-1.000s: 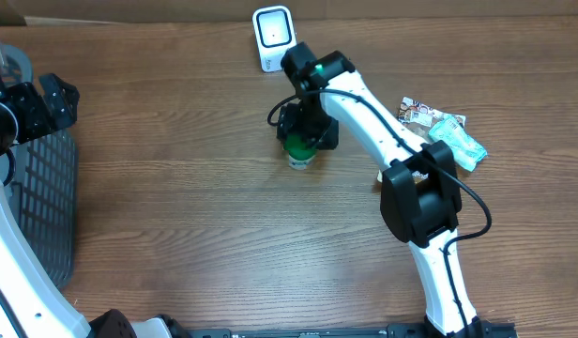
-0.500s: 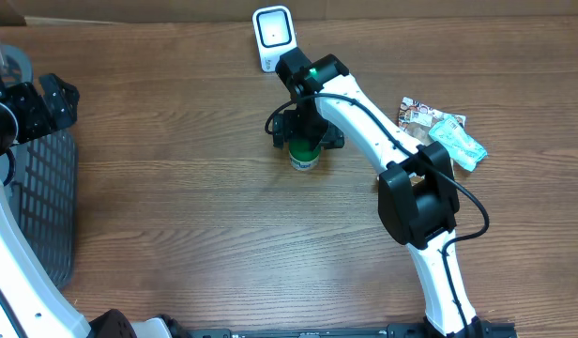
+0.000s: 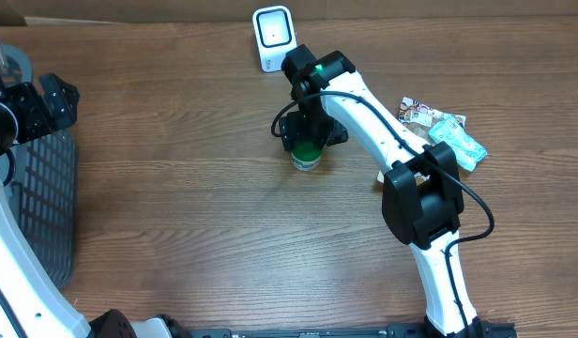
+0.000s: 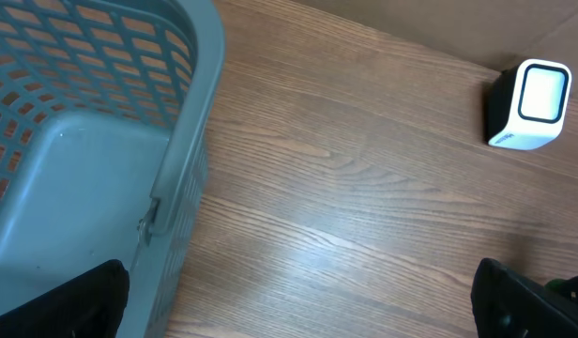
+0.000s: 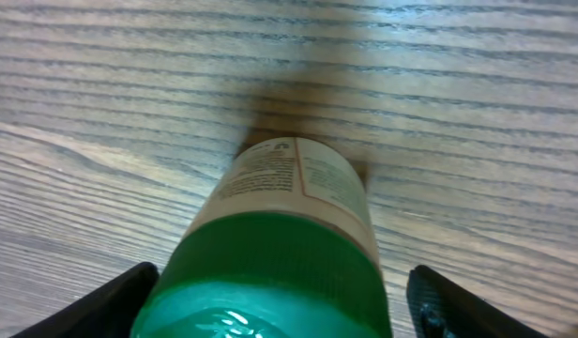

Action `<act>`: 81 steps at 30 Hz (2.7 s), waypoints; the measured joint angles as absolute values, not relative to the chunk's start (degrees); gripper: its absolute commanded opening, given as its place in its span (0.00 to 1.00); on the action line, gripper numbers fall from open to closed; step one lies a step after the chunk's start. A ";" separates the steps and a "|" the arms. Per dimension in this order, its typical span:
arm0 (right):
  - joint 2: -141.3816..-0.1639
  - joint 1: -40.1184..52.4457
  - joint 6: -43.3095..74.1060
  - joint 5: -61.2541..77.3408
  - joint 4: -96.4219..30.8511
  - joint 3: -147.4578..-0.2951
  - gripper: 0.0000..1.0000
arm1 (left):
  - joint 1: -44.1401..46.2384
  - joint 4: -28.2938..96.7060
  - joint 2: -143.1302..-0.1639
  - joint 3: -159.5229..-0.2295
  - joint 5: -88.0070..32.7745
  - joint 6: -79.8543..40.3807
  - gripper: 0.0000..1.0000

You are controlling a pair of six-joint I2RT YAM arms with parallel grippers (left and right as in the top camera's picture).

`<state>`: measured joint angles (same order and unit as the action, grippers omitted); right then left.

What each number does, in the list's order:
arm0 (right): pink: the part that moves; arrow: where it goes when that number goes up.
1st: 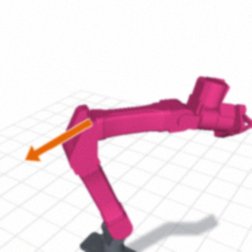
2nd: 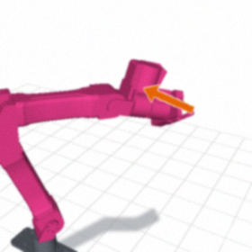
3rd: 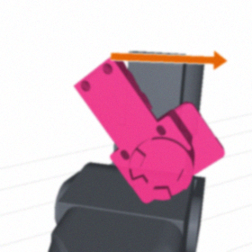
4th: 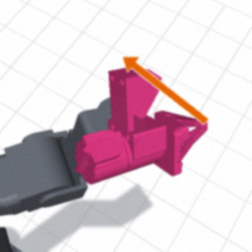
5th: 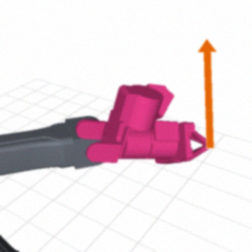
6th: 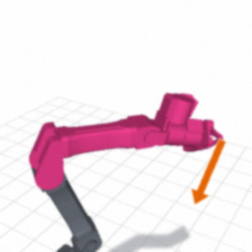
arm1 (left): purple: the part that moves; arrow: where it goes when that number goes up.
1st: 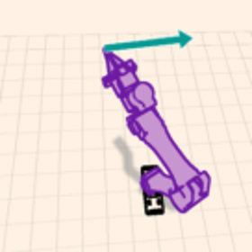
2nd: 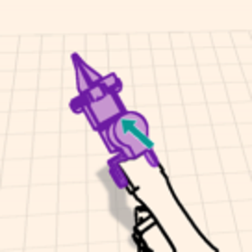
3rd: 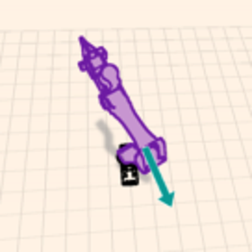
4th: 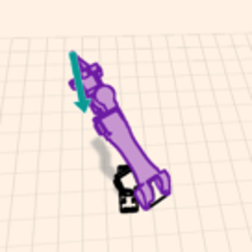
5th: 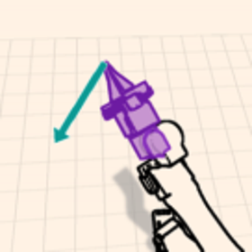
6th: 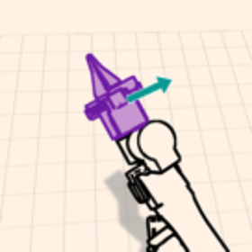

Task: Scan the item barcode
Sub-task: 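Tilt the jar and hold it under the white scanner, right gripper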

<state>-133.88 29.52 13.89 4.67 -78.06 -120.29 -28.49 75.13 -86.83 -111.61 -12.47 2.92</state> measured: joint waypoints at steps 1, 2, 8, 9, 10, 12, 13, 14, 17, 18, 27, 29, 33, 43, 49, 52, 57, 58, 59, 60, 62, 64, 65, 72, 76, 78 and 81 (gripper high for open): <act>-133.88 29.52 13.76 4.73 -78.06 -120.29 0.80 | -28.49 75.13 -86.83 -111.61 -12.47 2.92 0.99; -133.88 29.50 13.67 4.93 -78.04 -120.29 0.79 | -28.49 75.16 -86.83 -111.61 -12.47 2.92 0.99; -133.84 29.52 13.58 5.26 -78.26 -120.29 0.63 | -28.49 75.16 -86.83 -111.61 -12.47 2.92 0.99; -133.75 29.52 13.67 5.21 -78.30 -120.29 0.61 | -28.49 75.16 -86.83 -111.61 -12.47 2.92 0.99; -133.67 29.52 13.58 5.19 -78.41 -120.29 0.61 | -28.49 75.16 -86.83 -111.61 -12.47 2.92 1.00; -133.58 29.52 13.52 5.19 -78.63 -120.29 0.60 | -28.49 75.16 -86.83 -111.61 -12.45 2.92 0.99; -133.58 29.52 13.52 5.21 -78.70 -120.29 0.60 | -28.49 75.13 -86.83 -111.61 -12.45 2.92 1.00; -133.58 29.52 13.52 5.32 -78.76 -120.29 0.60 | -28.49 75.16 -86.83 -111.61 -12.47 2.92 1.00; -133.56 29.50 13.52 6.02 -79.53 -120.31 0.60 | -28.49 75.16 -86.83 -111.61 -12.47 2.92 1.00; -133.49 29.41 13.45 6.46 -79.79 -120.33 0.60 | -28.49 75.16 -86.83 -111.61 -12.47 2.92 0.99; -128.46 27.00 6.59 19.81 -79.99 -121.16 0.60 | -28.49 75.16 -86.83 -111.61 -12.47 2.92 1.00; -126.15 25.54 2.72 25.26 -80.25 -121.49 0.60 | -28.49 75.16 -86.83 -111.61 -12.45 2.92 0.99; -122.17 21.47 -7.81 38.68 -81.41 -122.45 0.60 | -28.49 75.16 -86.83 -111.61 -12.45 2.92 1.00; -121.34 13.50 -31.83 60.53 -88.55 -123.00 0.61 | -28.49 75.13 -86.83 -111.61 -12.45 2.92 1.00; -121.34 12.40 -37.78 62.85 -89.06 -123.00 0.61 | -28.49 75.16 -86.83 -111.61 -12.47 2.92 0.99; -121.34 12.47 -39.05 63.20 -88.97 -123.00 0.61 | -28.49 75.16 -86.83 -111.61 -12.47 2.92 0.99; -121.34 12.78 -39.18 62.61 -87.26 -123.00 0.56 | -28.49 75.16 -86.83 -111.61 -12.47 2.92 0.99; -121.34 12.88 -38.81 62.24 -86.52 -123.00 0.54 | -28.49 75.16 -86.83 -111.61 -12.45 2.92 0.99; -121.34 13.23 -37.63 60.90 -84.88 -123.00 0.54 | -28.49 75.16 -86.83 -111.61 -12.45 2.92 1.00; -121.34 13.69 -36.29 59.09 -82.94 -123.00 0.54 | -28.49 75.16 -86.83 -111.61 -12.47 2.92 0.99; -121.34 15.09 -32.58 53.63 -78.74 -123.00 0.54 | -28.49 75.16 -86.83 -111.61 -12.47 2.92 1.00; -121.34 17.41 -27.64 45.08 -73.65 -123.00 0.48 | -28.49 75.16 -86.83 -111.61 -12.47 2.92 1.00; -121.34 18.48 -25.76 41.04 -71.37 -123.00 0.44 | -28.49 75.16 -86.83 -111.61 -12.47 2.92 1.00; -121.34 26.35 -20.88 11.73 -54.98 -122.91 0.47 | -28.49 75.16 -86.83 -111.61 -12.45 2.92 1.00; -121.34 27.51 -26.37 2.83 -45.93 -122.45 0.47 | -28.49 75.16 -86.83 -111.61 -12.45 2.92 0.99; -121.34 27.46 -30.50 -0.86 -41.50 -121.91 0.44 | -28.49 75.13 -86.83 -111.61 -12.45 2.92 1.00; -121.45 27.40 -35.44 -6.07 -35.24 -121.01 0.44 | -28.49 75.16 -86.83 -111.61 -12.45 2.92 1.00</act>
